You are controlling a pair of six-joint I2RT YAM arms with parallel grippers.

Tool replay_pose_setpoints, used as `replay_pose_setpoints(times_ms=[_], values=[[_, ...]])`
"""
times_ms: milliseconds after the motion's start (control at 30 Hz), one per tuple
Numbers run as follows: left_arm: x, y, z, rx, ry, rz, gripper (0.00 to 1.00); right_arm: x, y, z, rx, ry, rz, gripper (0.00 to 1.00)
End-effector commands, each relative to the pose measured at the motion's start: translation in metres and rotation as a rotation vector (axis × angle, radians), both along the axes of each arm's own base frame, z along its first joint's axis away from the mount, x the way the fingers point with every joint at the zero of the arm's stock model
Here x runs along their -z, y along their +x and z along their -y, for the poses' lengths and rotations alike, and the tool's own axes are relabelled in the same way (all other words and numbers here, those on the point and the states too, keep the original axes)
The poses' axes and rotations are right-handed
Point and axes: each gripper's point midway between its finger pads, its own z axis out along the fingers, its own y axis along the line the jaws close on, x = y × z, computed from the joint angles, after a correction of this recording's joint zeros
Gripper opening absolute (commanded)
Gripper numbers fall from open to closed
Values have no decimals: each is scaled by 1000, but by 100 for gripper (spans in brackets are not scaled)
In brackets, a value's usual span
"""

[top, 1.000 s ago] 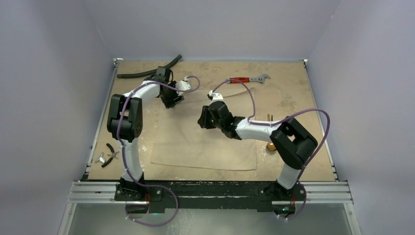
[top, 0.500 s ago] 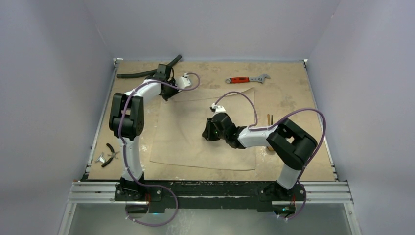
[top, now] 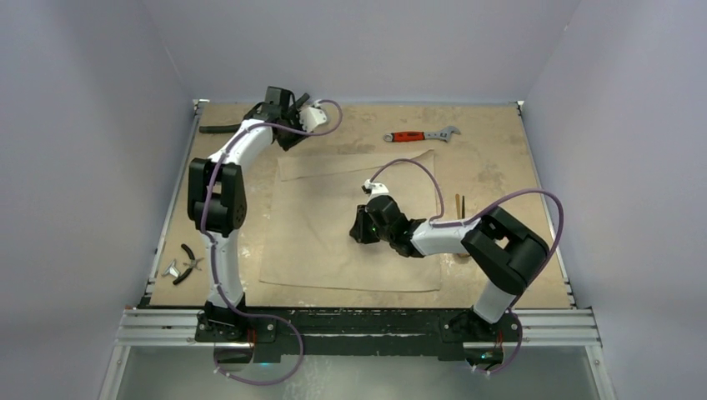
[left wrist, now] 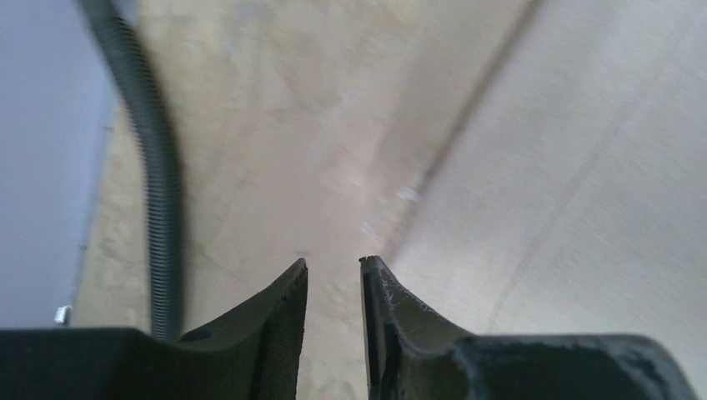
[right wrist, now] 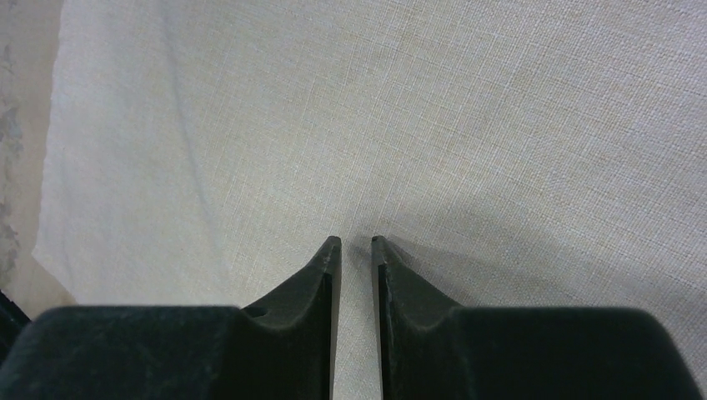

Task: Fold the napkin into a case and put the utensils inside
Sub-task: Smooth out the napkin at the center of the board.

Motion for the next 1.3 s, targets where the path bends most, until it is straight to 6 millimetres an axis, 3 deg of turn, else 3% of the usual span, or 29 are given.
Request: replay_pose_setpoints(times_ms=[0, 133, 300, 400, 533, 767, 833, 900, 1033, 1167, 1267], values=[[16, -68, -6, 225, 81, -156, 31, 9, -15, 22, -27, -94, -30, 22], [26, -102, -17, 374, 181, -138, 38, 9, -20, 25, -44, -101, -32, 23], [24, -106, -18, 488, 245, -98, 40, 6, -17, 17, -49, -76, -29, 23], [29, -96, -25, 501, 312, -52, 41, 5, -17, 17, -48, -71, -27, 23], [46, -91, -28, 485, 333, -75, 41, 4, -17, 18, -44, -71, -27, 23], [68, -100, -29, 508, 334, -188, 43, 6, -21, 24, -44, -75, -26, 23], [73, -101, -27, 510, 339, -209, 49, 6, -21, 23, -44, -72, -24, 22], [77, -97, -25, 494, 348, -211, 49, 5, -22, 24, -43, -68, -23, 22], [73, -75, -19, 367, 317, -181, 26, 5, -23, 25, -38, -61, -22, 18], [56, -57, -17, 231, 249, -140, 0, 5, -26, 30, -39, -65, -19, 15], [39, -49, -13, 166, 186, -101, 0, 6, -30, 33, -49, -72, -23, 14]])
